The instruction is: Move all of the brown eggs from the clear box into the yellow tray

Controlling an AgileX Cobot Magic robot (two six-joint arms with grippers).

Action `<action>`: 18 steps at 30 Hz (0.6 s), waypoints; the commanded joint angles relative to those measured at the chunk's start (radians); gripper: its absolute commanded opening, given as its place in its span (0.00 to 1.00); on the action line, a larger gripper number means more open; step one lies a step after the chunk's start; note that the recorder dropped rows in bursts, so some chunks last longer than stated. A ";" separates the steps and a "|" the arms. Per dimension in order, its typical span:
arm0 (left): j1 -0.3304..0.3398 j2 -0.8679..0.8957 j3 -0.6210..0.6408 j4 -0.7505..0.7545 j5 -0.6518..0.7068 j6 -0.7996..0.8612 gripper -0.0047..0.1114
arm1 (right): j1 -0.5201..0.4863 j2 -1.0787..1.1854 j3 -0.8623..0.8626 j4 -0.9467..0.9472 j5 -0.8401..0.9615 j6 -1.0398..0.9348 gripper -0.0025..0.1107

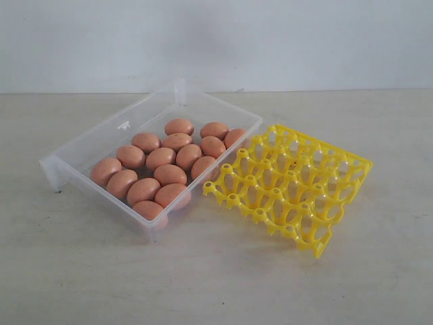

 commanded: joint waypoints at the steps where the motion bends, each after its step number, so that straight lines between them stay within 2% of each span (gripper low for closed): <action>1: 0.001 -0.002 0.003 -0.004 -0.007 -0.009 0.00 | -0.006 -0.004 -0.001 0.058 -0.239 0.059 0.02; 3: 0.001 -0.002 0.003 -0.004 -0.007 -0.009 0.00 | -0.006 -0.004 -0.001 0.097 -0.344 0.115 0.02; 6: 0.001 -0.002 0.003 -0.004 -0.007 -0.009 0.00 | -0.006 -0.004 -0.001 0.244 -0.495 0.389 0.02; 9: 0.001 -0.002 0.003 -0.004 -0.007 -0.009 0.00 | -0.006 -0.004 -0.001 0.416 -0.543 0.545 0.02; 12: 0.001 -0.002 0.003 -0.004 -0.007 -0.009 0.00 | -0.006 -0.004 -0.001 0.485 -0.584 0.503 0.02; 14: 0.001 -0.002 0.003 -0.004 -0.007 -0.009 0.00 | -0.006 0.011 -0.001 0.568 -0.727 0.422 0.02; 16: 0.001 -0.002 0.003 -0.004 -0.007 -0.009 0.00 | -0.006 0.073 -0.072 0.707 -0.937 0.489 0.02; 18: 0.001 -0.002 0.003 -0.004 -0.007 -0.009 0.00 | -0.006 0.161 -0.191 0.721 -1.020 0.521 0.02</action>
